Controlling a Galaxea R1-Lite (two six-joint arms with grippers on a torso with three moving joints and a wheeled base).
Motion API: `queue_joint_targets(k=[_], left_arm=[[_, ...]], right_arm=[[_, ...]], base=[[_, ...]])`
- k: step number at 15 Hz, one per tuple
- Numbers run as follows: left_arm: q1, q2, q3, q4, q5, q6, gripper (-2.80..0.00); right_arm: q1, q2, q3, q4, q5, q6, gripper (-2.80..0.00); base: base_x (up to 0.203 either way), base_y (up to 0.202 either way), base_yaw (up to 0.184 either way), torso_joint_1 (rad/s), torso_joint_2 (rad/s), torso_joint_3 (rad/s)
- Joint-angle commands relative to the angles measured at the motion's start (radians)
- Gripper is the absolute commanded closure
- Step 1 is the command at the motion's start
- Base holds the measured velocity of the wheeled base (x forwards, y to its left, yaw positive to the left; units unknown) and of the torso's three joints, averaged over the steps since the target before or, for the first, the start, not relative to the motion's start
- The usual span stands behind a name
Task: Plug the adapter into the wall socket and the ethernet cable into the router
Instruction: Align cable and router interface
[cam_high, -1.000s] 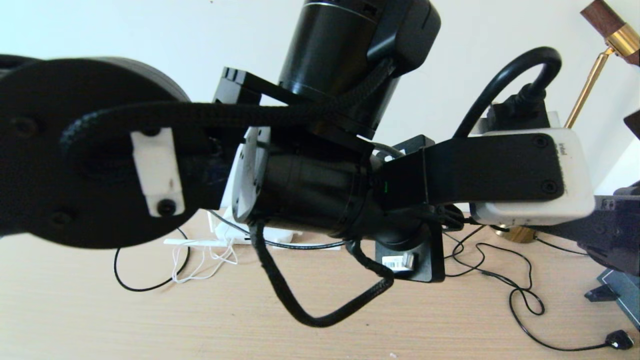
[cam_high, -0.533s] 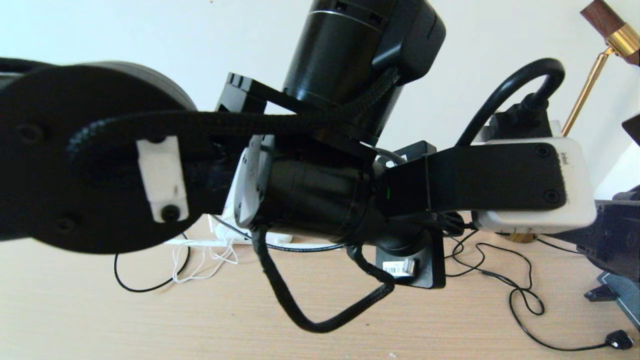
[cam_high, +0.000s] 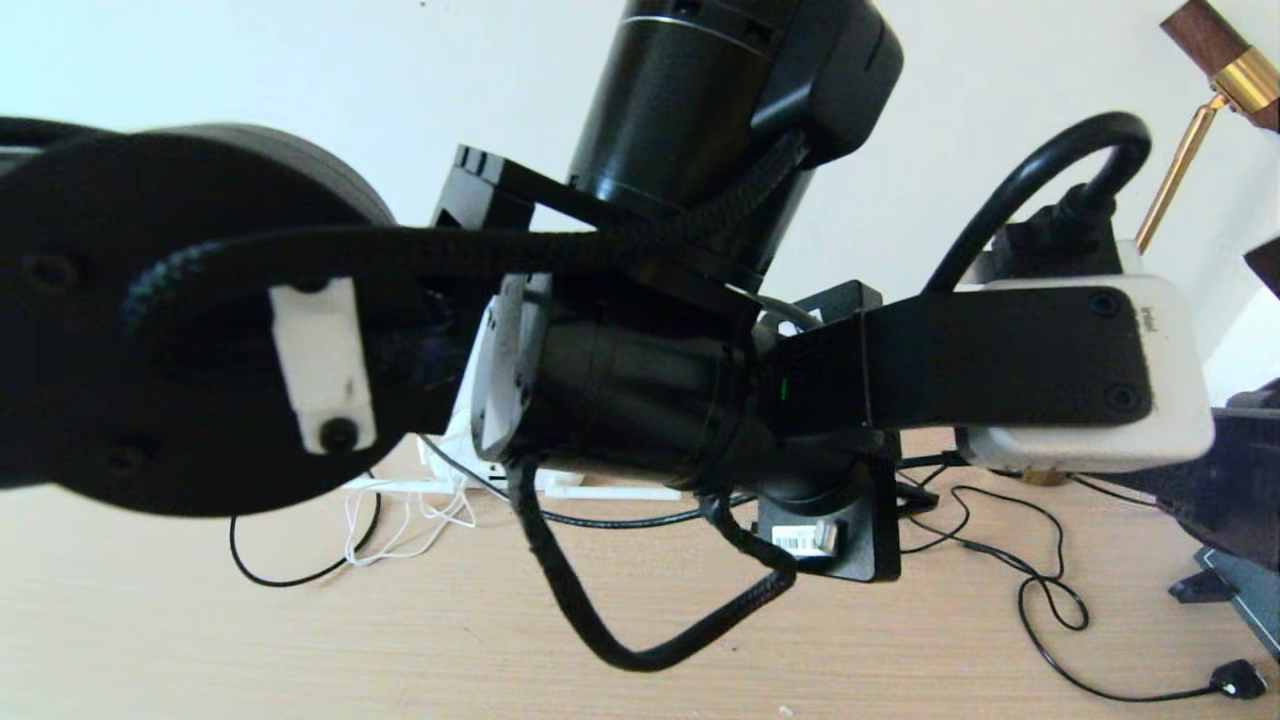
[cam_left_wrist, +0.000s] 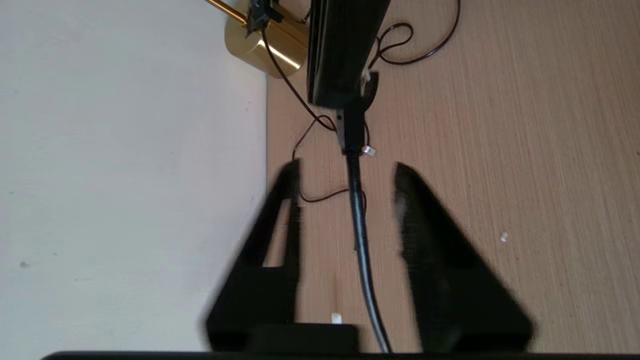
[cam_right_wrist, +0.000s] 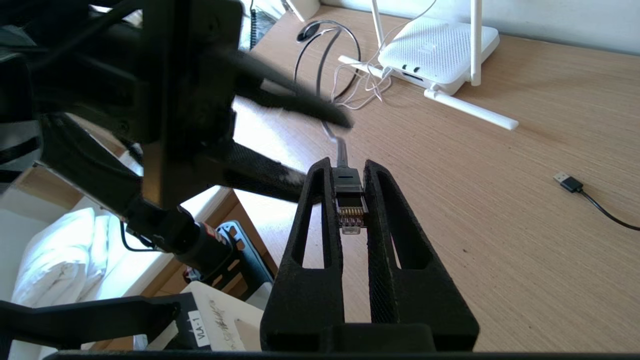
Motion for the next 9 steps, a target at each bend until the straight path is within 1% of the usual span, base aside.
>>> queue_joint_targets(k=[1, 4, 5, 6, 8, 9], left_arm=[[0.0, -0.001, -0.002, 0.0, 0.001, 0.005, -2.8], [0.0, -0.009, 0.001, -0.04, 0.017, 0.014, -2.8], [-0.002, -0.012, 0.001, -0.105, 0.035, 0.029, -2.8], [-0.004, -0.017, 0.004, -0.164, 0.042, 0.055, -2.8], [-0.018, -0.046, 0.057, -0.269, 0.042, 0.076, -2.8], [-0.028, -0.06, 0.091, -0.323, 0.042, 0.08, -2.8]], right_arm=[[0.0, -0.011, 0.0, -0.002, 0.005, 0.009, 0.0], [0.0, -0.027, -0.007, -0.002, 0.0, 0.068, 0.0], [0.0, -0.037, -0.017, -0.002, 0.0, 0.149, 0.0], [0.0, -0.045, -0.032, -0.002, 0.0, 0.261, 0.0], [-0.003, -0.05, -0.054, -0.002, -0.001, 0.465, 0.0], [-0.006, -0.05, -0.058, -0.001, -0.001, 0.536, 0.0]], base=[[0.0, 0.0, 0.0, 0.0, 0.0, 0.0], [0.0, 0.0, 0.0, 0.0, 0.0, 0.0], [0.0, 0.0, 0.0, 0.0, 0.0, 0.0], [0.0, 0.0, 0.0, 0.0, 0.0, 0.0], [0.0, 0.0, 0.0, 0.0, 0.0, 0.0], [0.0, 0.0, 0.0, 0.0, 0.0, 0.0]])
